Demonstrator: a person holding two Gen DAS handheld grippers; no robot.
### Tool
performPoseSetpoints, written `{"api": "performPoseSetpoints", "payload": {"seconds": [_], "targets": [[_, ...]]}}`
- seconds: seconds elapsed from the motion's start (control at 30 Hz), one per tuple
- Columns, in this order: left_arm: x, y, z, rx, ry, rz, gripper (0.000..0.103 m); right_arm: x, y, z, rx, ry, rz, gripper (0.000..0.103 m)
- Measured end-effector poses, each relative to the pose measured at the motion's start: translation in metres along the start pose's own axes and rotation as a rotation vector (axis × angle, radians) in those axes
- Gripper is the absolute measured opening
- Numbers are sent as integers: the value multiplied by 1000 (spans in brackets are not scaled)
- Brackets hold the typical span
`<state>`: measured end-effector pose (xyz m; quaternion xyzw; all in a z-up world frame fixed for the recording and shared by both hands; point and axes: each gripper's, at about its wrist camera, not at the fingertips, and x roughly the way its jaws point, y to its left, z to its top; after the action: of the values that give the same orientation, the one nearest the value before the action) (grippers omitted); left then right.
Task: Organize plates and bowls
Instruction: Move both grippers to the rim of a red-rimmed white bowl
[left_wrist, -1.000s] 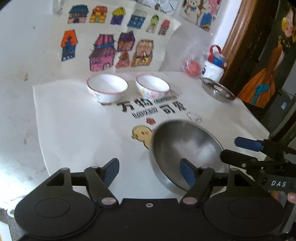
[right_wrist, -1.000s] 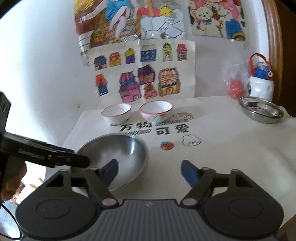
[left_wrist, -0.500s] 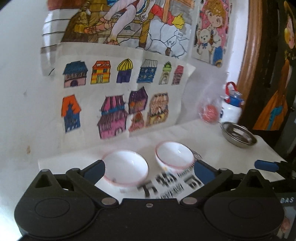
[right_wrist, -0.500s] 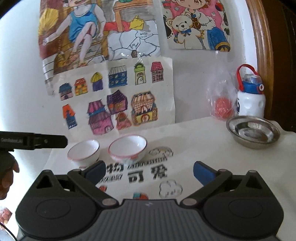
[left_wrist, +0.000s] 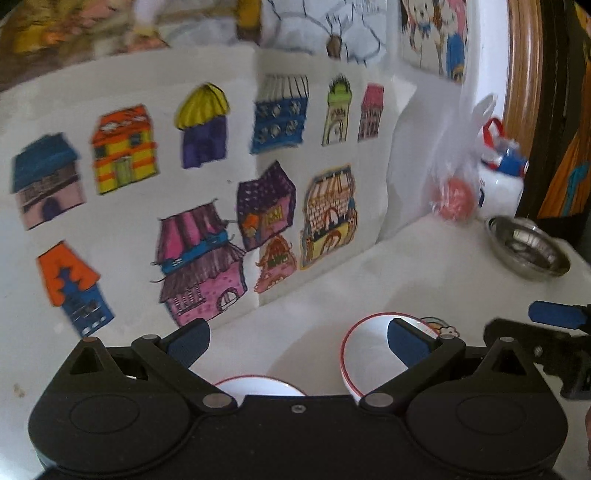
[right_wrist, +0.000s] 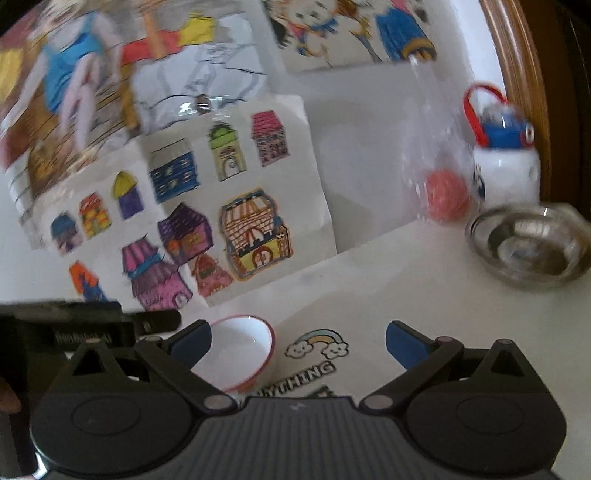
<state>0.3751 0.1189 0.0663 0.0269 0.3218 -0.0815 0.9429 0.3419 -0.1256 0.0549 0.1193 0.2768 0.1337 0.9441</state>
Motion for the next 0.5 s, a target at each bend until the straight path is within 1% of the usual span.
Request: {"api": "performPoseSetpoints", "payload": {"seconds": [0.1, 0.17, 0.23, 0.4, 0.5], "targets": [[12, -1, 5, 14, 41, -2, 102, 17, -7, 1, 36, 30, -3, 103], [19, -1, 7, 21, 60, 3, 102, 25, -9, -2, 23, 42, -32, 103], [26, 0, 8, 30, 76, 8, 102, 31, -7, -6, 1, 55, -43, 103], [40, 2, 8, 65, 131, 20, 102, 40, -7, -12, -1, 101, -3, 103], [44, 3, 7, 81, 151, 9, 102, 41, -4, -13, -9, 111, 31, 103]]}}
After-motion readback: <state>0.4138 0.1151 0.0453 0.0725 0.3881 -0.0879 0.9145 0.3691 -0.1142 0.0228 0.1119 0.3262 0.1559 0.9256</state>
